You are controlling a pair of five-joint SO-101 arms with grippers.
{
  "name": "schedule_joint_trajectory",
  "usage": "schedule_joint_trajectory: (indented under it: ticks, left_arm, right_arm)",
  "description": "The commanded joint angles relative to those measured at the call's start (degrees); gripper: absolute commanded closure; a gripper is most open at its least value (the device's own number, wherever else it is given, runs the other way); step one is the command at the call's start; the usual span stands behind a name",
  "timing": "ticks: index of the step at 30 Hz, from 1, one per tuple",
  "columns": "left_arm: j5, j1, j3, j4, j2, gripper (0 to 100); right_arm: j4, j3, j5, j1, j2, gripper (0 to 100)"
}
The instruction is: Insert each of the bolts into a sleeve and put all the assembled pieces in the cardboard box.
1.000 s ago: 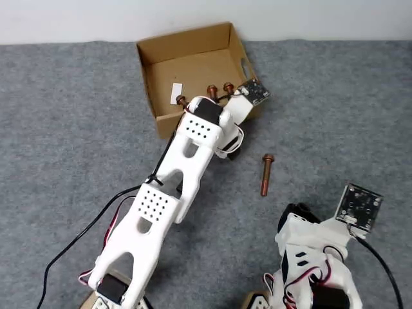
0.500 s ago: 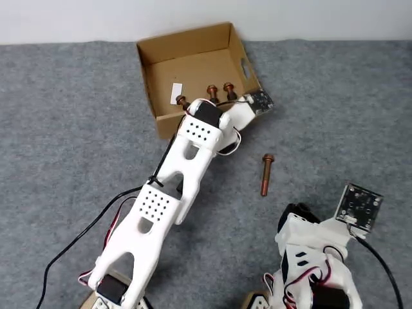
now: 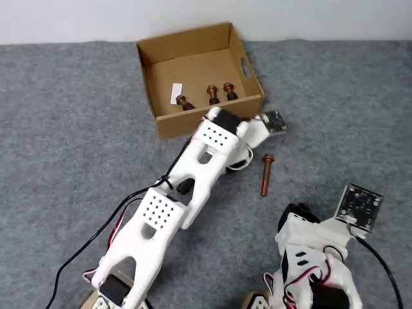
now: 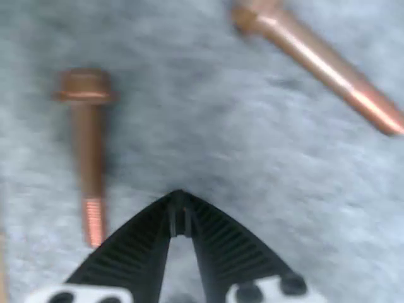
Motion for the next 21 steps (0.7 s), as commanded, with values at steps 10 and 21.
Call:
schedule_joint_trajectory:
  ticks: [10, 21]
  left_arm:
    - [-0.5, -0.6, 0.0, -5.0, -16.7, 98]
    - [2.4, -2.2, 8.0, -16.3, -12.2, 81]
  right_arm:
    - [-1.3, -0.3, 0.3, 0.4, -0.2, 99.1]
    - [-1.3, -0.3, 0.3, 0.5, -0.2, 99.1]
